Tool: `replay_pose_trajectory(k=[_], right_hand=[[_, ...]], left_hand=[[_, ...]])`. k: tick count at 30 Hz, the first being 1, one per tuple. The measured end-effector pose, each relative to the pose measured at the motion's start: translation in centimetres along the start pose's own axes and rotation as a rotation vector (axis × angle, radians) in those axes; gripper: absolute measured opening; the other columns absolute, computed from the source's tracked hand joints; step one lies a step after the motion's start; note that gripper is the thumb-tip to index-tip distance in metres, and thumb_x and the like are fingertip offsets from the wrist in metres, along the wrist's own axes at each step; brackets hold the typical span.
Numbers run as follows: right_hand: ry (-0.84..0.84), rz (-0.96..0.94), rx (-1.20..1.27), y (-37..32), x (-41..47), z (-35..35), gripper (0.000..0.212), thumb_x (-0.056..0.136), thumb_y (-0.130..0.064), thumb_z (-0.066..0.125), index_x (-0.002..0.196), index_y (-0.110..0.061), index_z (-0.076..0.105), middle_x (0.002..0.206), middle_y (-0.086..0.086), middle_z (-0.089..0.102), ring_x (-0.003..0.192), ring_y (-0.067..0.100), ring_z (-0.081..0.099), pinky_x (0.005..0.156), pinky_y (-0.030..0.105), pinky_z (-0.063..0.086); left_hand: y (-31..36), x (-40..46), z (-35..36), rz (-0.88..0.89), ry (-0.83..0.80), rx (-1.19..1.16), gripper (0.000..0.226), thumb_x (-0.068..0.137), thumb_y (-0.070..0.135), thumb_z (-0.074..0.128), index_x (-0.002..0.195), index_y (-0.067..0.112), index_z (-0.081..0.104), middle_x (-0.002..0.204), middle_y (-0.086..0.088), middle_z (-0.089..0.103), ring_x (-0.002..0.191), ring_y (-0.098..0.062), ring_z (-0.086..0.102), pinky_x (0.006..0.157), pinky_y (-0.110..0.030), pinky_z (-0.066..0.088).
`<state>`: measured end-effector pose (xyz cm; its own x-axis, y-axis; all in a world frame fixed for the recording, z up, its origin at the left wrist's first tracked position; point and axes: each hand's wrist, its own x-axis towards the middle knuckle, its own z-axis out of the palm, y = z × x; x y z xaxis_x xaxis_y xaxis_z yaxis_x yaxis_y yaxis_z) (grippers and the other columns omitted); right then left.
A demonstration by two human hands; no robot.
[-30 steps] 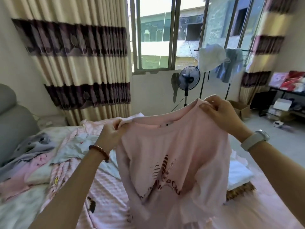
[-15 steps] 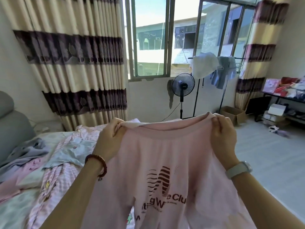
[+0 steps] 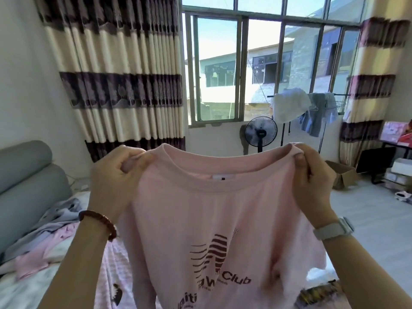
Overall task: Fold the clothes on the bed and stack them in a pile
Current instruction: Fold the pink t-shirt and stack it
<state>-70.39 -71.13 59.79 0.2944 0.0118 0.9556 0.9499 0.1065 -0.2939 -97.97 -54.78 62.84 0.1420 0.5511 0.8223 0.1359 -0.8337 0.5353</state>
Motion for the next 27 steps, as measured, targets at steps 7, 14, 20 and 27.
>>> replay_pose_trajectory(k=[7, 14, 20, 27], right_hand=[[0.101, -0.199, 0.030, -2.1, 2.1, 3.0, 0.026, 0.093, -0.005, 0.041, 0.100, 0.006, 0.065, 0.073, 0.018, 0.065, 0.067, 0.019, 0.056, 0.063, 0.021, 0.038], [-0.186, -0.152, -0.063, 0.0, -0.8, 10.7, 0.028, 0.095, -0.020, 0.044, 0.098, -0.009, 0.069, 0.058, 0.004, 0.061, 0.049, 0.012, 0.047, 0.049, 0.021, 0.030], [-0.631, 0.027, -0.161, 5.4, -8.2, 21.5, 0.027, 0.094, -0.027, 0.050, 0.090, -0.005, 0.065, 0.068, 0.014, 0.067, 0.058, 0.036, 0.063, 0.054, 0.032, 0.039], [-1.160, 0.352, -0.275, 12.9, -19.3, 36.6, 0.025, 0.099, -0.020, 0.039, 0.114, -0.008, 0.055, 0.110, 0.022, 0.063, 0.100, 0.042, 0.055, 0.078, 0.041, 0.039]], left_hand=[[0.6, 1.3, -2.5, 0.022, 0.211, 0.096, 0.013, 0.080, 0.044, 0.063, 0.074, 0.034, 0.057, 0.071, 0.037, 0.057, 0.068, 0.014, 0.050, 0.063, -0.003, 0.036], [-8.1, 2.1, -3.4, -0.097, 0.036, 0.341, 0.016, 0.078, 0.058, 0.055, 0.068, 0.045, 0.055, 0.069, 0.024, 0.055, 0.074, -0.009, 0.054, 0.069, -0.027, 0.039], [-21.8, 1.7, -1.1, -0.139, -0.188, 0.577, 0.038, 0.084, 0.057, 0.054, 0.085, 0.021, 0.065, 0.083, -0.004, 0.068, 0.079, -0.028, 0.061, 0.066, -0.031, 0.040], [-42.4, -1.0, 5.2, -0.445, -0.487, 0.712, 0.029, 0.094, 0.037, 0.048, 0.099, 0.012, 0.061, 0.096, -0.015, 0.066, 0.090, -0.035, 0.059, 0.070, -0.036, 0.042]])
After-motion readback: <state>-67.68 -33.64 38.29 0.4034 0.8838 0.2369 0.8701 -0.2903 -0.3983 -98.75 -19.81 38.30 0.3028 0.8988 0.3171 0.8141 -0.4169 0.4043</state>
